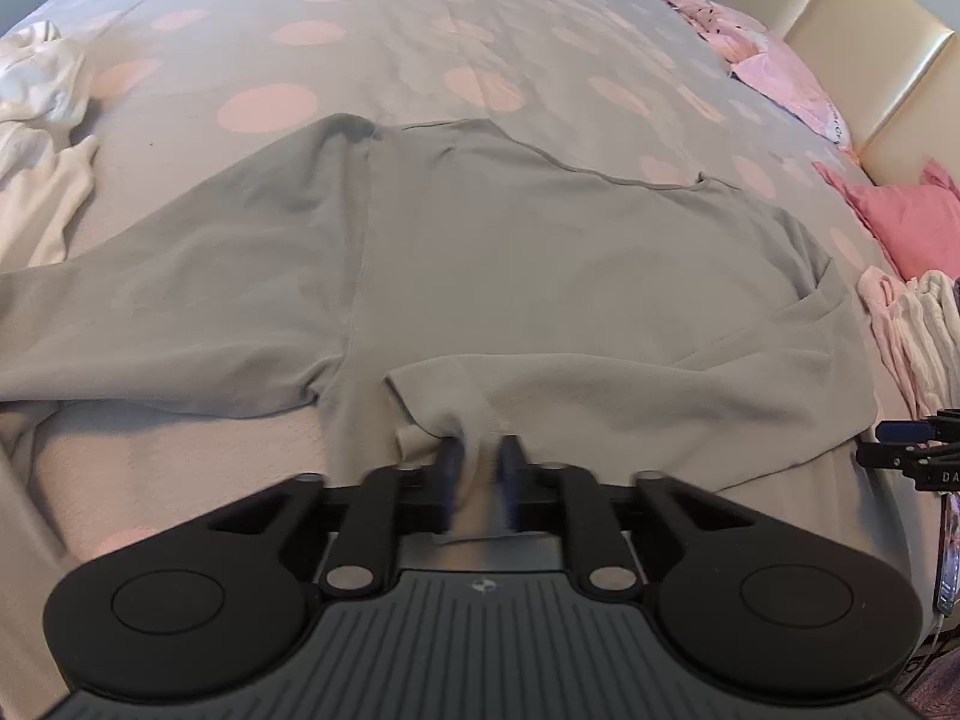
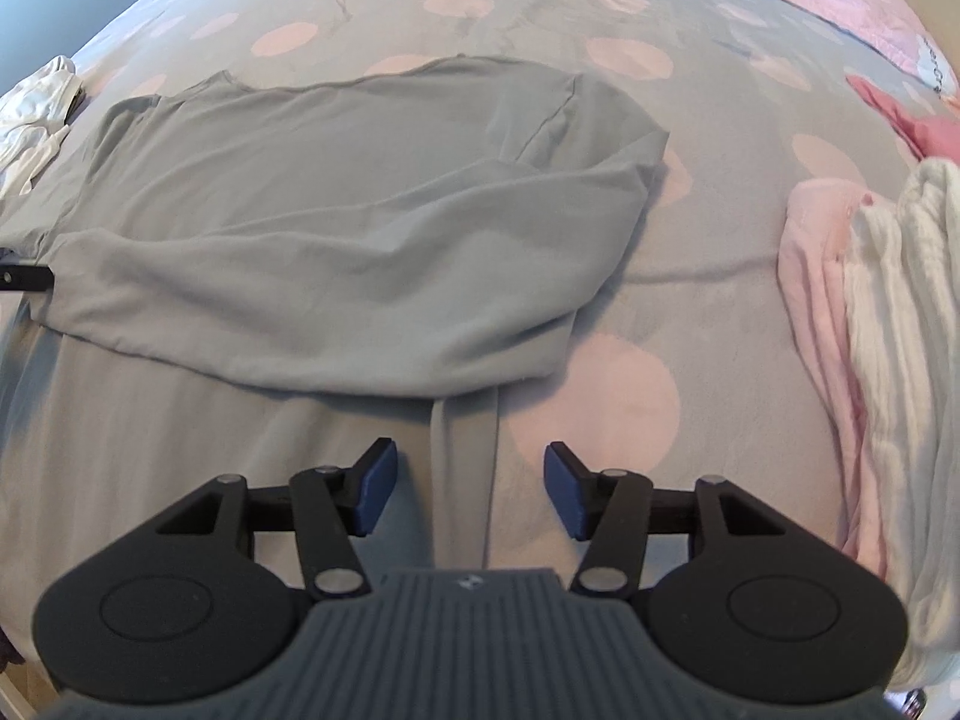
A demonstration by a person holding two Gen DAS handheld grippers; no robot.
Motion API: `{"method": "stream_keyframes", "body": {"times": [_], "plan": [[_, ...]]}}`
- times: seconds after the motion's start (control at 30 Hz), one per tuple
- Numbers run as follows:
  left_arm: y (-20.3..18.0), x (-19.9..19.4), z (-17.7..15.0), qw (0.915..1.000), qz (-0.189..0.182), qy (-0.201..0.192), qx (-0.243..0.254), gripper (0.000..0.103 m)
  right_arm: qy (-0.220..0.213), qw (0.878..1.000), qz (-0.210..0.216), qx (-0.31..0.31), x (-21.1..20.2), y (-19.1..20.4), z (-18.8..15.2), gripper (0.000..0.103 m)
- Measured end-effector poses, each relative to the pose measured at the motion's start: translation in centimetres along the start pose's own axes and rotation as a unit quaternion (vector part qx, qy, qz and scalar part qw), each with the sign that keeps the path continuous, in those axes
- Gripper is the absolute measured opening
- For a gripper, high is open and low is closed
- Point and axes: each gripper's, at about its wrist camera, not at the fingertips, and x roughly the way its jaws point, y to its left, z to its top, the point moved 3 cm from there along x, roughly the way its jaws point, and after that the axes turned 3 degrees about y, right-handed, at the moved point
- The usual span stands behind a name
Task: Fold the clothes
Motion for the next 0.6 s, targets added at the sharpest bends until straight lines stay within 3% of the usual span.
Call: {"method": "stream_keyframes", "body": {"times": [0.1,0.17,0.3,0.5,0.6], "plan": [[-1.0,-2.4,1.0,0.9972,-0.048,-0.055,-0.013,0.003,-0.005,1.000,-0.005,0.009,0.1,-0.4,0.3,0.059],[-1.7,-4.6,1.9,0.9907,-0.091,-0.097,-0.027,0.003,-0.007,1.000,-0.006,0.019,0.2,-0.7,0.5,0.059],[-2.4,-9.7,4.7,0.9659,-0.163,-0.185,-0.078,0.003,-0.004,1.000,0.001,0.017,1.0,-0.1,0.9,0.059],[-3.3,-16.3,7.1,0.9333,-0.197,-0.286,-0.091,0.003,-0.013,0.999,-0.029,-0.006,2.1,1.2,2.2,0.061],[-3.4,-17.9,7.3,0.9253,-0.205,-0.304,-0.097,0.003,-0.024,0.999,-0.040,0.001,2.3,1.2,2.9,0.061]]}}
